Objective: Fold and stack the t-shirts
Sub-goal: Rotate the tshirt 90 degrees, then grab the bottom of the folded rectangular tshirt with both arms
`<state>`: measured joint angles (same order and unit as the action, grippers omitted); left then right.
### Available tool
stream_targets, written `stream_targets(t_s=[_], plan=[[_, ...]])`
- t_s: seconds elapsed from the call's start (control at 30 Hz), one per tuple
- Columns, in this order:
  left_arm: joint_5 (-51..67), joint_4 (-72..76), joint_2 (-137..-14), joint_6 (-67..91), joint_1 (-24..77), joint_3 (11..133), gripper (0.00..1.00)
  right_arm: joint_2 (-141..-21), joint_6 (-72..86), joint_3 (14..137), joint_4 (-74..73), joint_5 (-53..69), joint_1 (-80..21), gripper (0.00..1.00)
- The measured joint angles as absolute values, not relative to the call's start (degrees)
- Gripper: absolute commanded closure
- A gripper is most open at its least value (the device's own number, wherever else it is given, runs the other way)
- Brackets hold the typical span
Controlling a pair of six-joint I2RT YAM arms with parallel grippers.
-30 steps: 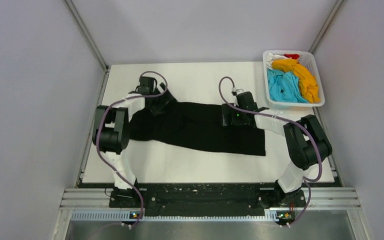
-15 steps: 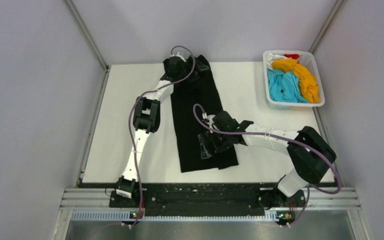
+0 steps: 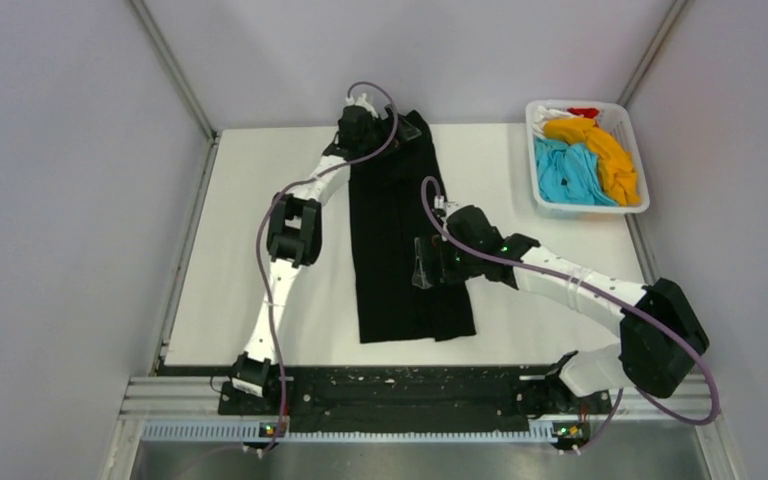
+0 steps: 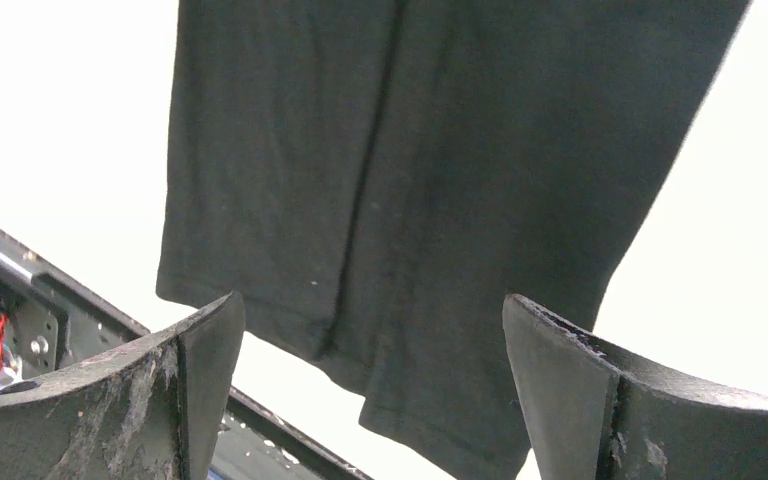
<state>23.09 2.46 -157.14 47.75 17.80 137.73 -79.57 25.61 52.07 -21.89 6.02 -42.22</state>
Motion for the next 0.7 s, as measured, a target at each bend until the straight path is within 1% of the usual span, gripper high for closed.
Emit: stream_targets(t_s=[0.13, 0.2, 0.33, 0.37, 0.47, 0.57, 0.7], plan=[[23.59, -2.0, -148.11, 42.74, 16.6, 131.35, 0.01, -74.98, 29.93, 47.55, -21.1, 3.6, -39.62, 0.01], [24.12, -3.46, -139.61, 40.86, 16.34, 124.22, 0.01, -73.01, 32.05, 44.84, -20.99, 2.66, -38.41, 0.01], [24.8, -4.43, -118.85, 38.74, 17.1, 104.25, 0.01, -71.29, 34.65, 41.12, -21.1, 1.3, -37.36, 0.01], [24.36, -4.4, -112.44, 37.85, 17.8, 97.67, 0.01, -70.72, 35.11, 40.36, -21.21, 1.02, -37.34, 0.01], [21.8, -5.5, -99.63, 36.42, 20.62, 83.99, 0.01, -68.1, 36.84, 37.87, -22.2, 0.16, -37.3, 0.01], [18.2, -7.88, -89.23, 36.14, 24.29, 69.19, 0.01, -65.39, 38.54, 35.51, -22.44, 0.05, -37.26, 0.02], [14.35, -13.98, -81.01, 36.71, 28.12, 53.23, 0.01, -61.54, 41.28, 31.42, -22.79, 0.08, -37.15, 0.02]])
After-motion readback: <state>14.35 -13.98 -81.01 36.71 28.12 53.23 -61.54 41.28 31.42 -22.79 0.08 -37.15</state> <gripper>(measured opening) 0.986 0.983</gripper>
